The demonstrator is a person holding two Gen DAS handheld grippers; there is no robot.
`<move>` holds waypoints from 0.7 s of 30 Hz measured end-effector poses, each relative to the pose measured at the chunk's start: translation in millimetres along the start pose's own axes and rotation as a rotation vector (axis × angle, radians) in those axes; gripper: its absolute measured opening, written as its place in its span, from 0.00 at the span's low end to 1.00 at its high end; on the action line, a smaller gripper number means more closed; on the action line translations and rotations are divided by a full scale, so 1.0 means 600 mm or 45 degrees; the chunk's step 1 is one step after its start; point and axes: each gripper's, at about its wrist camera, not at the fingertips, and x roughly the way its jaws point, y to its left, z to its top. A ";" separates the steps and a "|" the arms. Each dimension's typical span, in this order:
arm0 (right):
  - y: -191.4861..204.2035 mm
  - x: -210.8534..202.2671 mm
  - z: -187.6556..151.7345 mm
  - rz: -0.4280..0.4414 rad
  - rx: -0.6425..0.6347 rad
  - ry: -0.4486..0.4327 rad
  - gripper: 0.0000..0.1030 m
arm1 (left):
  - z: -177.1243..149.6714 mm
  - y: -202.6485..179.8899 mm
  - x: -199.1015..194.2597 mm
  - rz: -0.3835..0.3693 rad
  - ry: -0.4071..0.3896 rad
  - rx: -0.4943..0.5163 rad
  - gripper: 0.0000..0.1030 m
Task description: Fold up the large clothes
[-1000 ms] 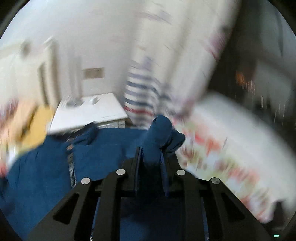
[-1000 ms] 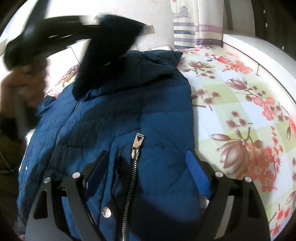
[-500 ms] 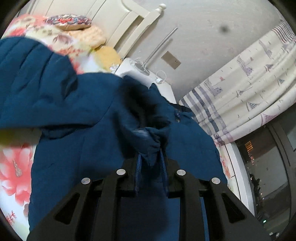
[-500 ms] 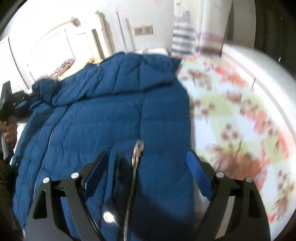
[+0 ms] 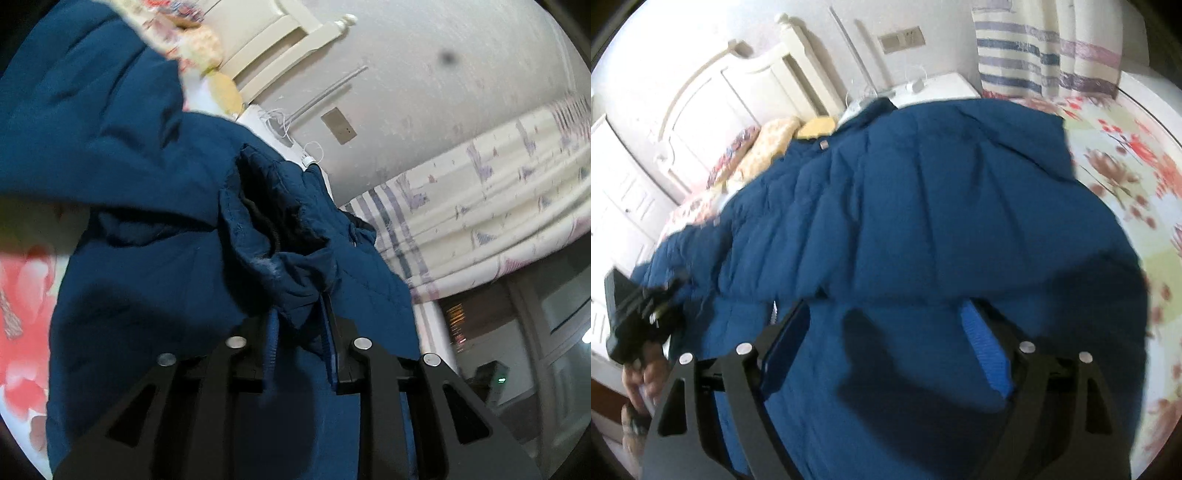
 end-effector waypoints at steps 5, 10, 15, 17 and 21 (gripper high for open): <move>0.003 0.037 0.034 -0.013 0.112 -0.064 0.68 | -0.003 0.008 -0.004 -0.152 -0.026 -0.078 0.49; -0.029 0.041 0.024 0.045 0.224 -0.165 0.55 | -0.015 -0.026 -0.010 -0.242 -0.089 0.028 0.93; -0.059 0.033 0.017 0.077 0.324 -0.215 0.37 | -0.023 -0.049 0.013 0.008 -0.080 0.146 0.71; -0.062 0.034 0.016 0.101 0.319 -0.230 0.17 | -0.022 -0.042 0.007 0.066 -0.078 0.142 0.28; -0.057 -0.008 0.011 0.171 0.279 -0.374 0.07 | -0.028 -0.056 -0.028 0.027 -0.180 0.253 0.14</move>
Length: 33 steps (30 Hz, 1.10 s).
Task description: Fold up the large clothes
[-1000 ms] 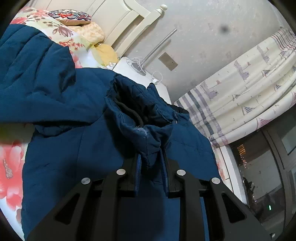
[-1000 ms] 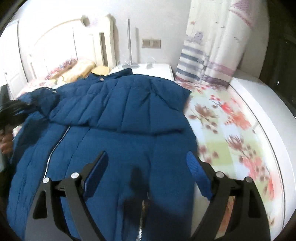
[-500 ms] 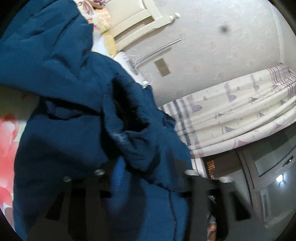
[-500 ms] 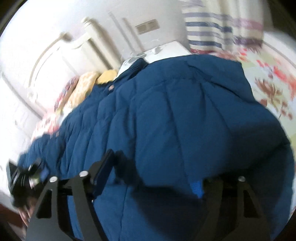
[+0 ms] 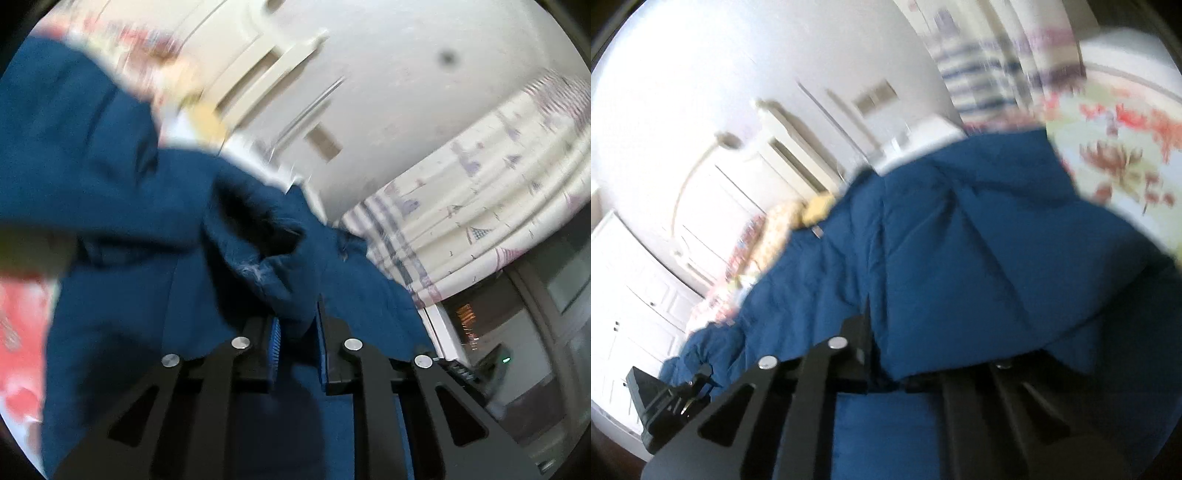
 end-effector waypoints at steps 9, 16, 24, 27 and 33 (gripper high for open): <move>-0.003 -0.006 -0.013 -0.194 -0.109 0.250 0.50 | -0.011 -0.014 -0.025 0.206 0.004 0.043 0.17; 0.034 -0.123 0.029 -0.368 -0.270 -0.044 0.54 | 0.023 0.005 -0.138 0.330 -0.404 -0.122 0.24; 0.073 -0.106 0.093 -0.408 -0.455 -0.074 0.56 | 0.042 -0.133 -0.016 0.539 -0.106 0.356 0.33; 0.061 -0.035 0.065 -0.561 -0.541 0.062 0.60 | 0.016 -0.152 0.064 0.629 0.080 0.493 0.96; 0.028 0.029 0.024 -0.594 -0.606 0.307 0.61 | -0.050 -0.124 0.135 0.754 0.259 0.665 0.96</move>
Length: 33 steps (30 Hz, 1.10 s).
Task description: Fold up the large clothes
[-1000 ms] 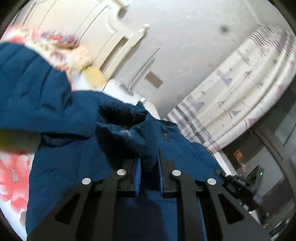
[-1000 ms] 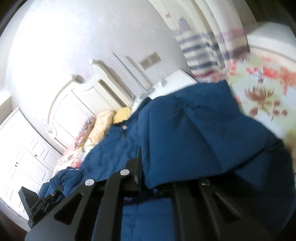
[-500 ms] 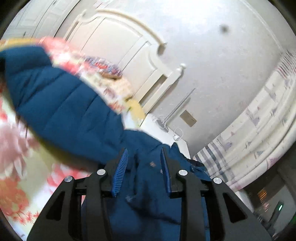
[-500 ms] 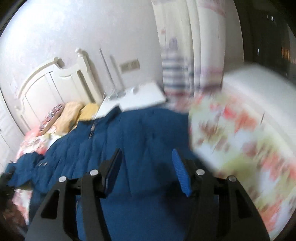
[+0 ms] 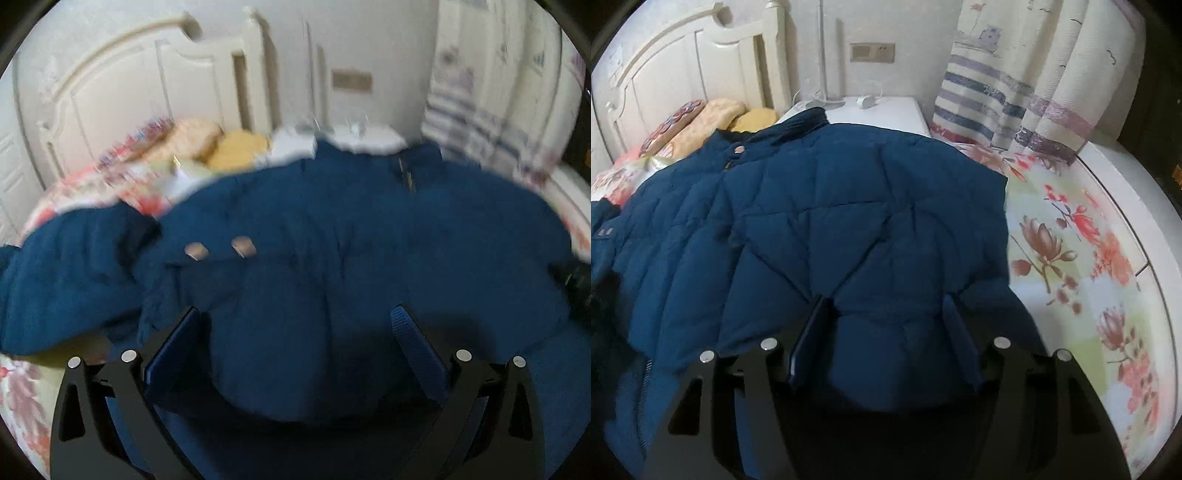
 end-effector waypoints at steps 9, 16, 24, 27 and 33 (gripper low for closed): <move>0.034 0.004 0.112 0.063 -0.024 -0.169 0.61 | 0.001 0.019 0.018 -0.067 0.042 -0.063 0.96; 0.064 0.077 0.130 0.009 -0.050 0.029 0.64 | -0.001 0.020 0.019 -0.075 0.048 -0.066 0.96; 0.108 0.108 0.159 0.116 -0.130 0.050 0.67 | 0.000 0.018 0.020 -0.068 0.055 -0.059 0.96; 0.113 0.109 0.162 0.093 -0.131 0.067 0.67 | 0.000 0.019 0.020 -0.077 0.053 -0.066 0.96; 0.047 0.077 0.192 -0.047 0.009 -0.089 0.78 | 0.000 0.019 0.021 -0.070 0.057 -0.060 0.96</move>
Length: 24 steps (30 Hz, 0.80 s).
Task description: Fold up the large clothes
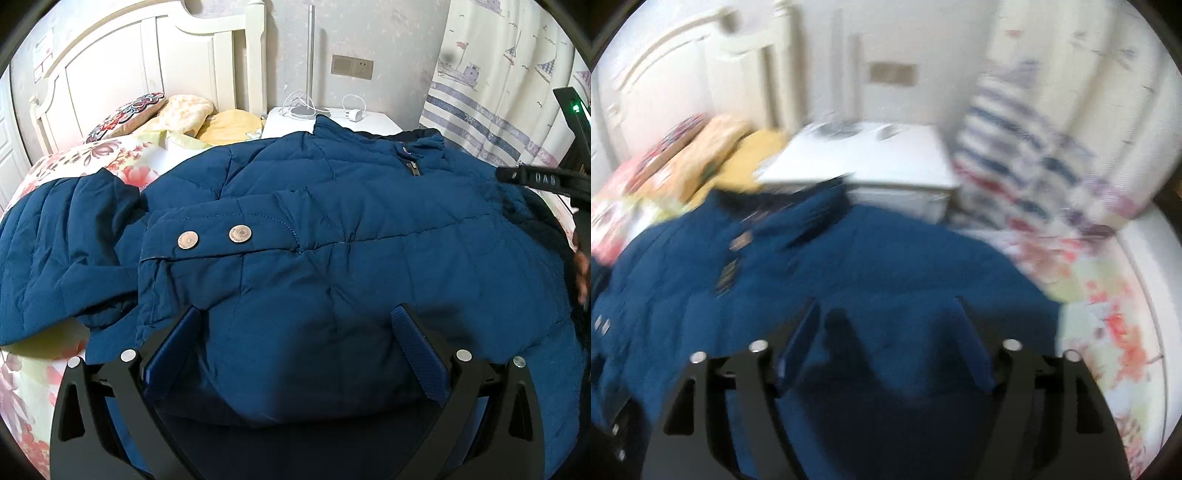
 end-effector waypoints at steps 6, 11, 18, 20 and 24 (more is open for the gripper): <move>-0.083 0.056 -0.010 0.041 0.197 0.167 0.81 | 0.000 -0.001 0.000 0.004 0.002 0.002 0.96; -0.113 0.014 -0.011 0.030 0.295 0.065 0.81 | 0.000 -0.001 0.000 0.013 0.007 0.010 0.96; -0.089 0.003 -0.047 -0.052 0.129 0.116 0.81 | 0.001 -0.002 0.000 0.013 0.007 0.010 0.96; -0.059 -0.030 -0.059 -0.023 0.071 0.031 0.81 | 0.001 -0.003 0.000 0.018 0.009 0.014 0.96; 0.034 -0.025 -0.108 0.067 -0.229 0.094 0.82 | 0.002 -0.003 0.001 0.026 0.012 0.020 0.96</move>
